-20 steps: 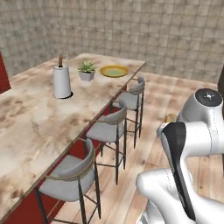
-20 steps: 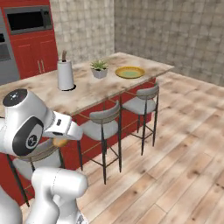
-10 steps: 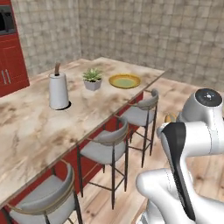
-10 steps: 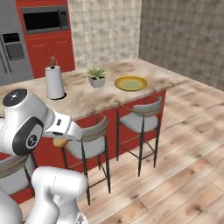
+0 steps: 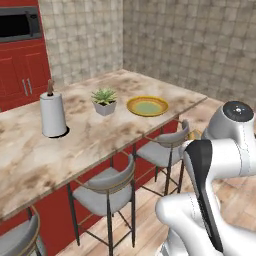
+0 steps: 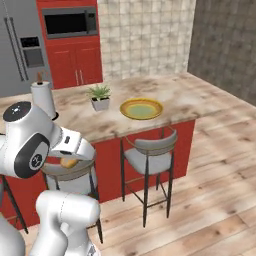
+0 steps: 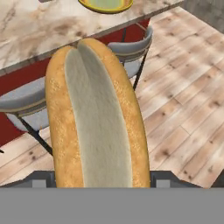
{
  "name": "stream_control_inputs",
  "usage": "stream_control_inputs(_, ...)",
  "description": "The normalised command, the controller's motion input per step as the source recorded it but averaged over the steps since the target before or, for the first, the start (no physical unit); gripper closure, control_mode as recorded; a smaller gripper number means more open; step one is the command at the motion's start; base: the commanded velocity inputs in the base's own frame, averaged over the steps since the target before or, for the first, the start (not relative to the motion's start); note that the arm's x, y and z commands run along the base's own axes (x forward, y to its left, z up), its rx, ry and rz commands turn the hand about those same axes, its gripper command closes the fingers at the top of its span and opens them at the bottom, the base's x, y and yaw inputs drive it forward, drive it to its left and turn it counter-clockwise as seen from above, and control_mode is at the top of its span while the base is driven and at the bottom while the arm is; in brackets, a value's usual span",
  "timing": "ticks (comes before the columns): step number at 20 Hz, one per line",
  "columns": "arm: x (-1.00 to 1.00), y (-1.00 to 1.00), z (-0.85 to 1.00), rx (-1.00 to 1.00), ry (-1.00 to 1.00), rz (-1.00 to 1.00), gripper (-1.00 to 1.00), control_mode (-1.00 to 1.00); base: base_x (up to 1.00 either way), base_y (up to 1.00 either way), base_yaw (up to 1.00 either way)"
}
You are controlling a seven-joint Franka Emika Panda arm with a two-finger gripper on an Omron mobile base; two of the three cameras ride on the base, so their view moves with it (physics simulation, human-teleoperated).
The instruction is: Move the hot dog bun to the plate on the dining table and place the condiment next to that plate. Then navigate to the fridge and take the sausage and place it on the plate as well.
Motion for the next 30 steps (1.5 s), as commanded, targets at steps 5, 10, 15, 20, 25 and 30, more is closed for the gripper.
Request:
stream_control_inputs(5, 0.00, 0.00, 0.00, 0.00, 0.00, 0.00, 1.00, 1.00, 0.70, -0.77, 0.38)
stream_control_inputs(10, 0.00, 0.00, 0.00, 0.00, 0.00, 0.00, 1.00, 1.00, 0.78, -0.66, 0.42)
stream_control_inputs(15, 0.00, 0.00, 0.00, 0.00, 0.00, 0.00, 1.00, 1.00, 0.82, -0.59, 0.46)
stream_control_inputs(20, 0.00, 0.00, 0.00, 0.00, 0.00, 0.00, 1.00, 1.00, 0.86, -0.51, 0.50)
stream_control_inputs(25, 0.00, 0.00, 0.00, 0.00, 0.00, 0.00, 1.00, 1.00, 0.88, -0.49, 0.51)
stream_control_inputs(30, 0.60, -0.35, 0.00, 0.06, 0.02, 0.24, 1.00, -1.00, 0.39, -0.20, 0.19)
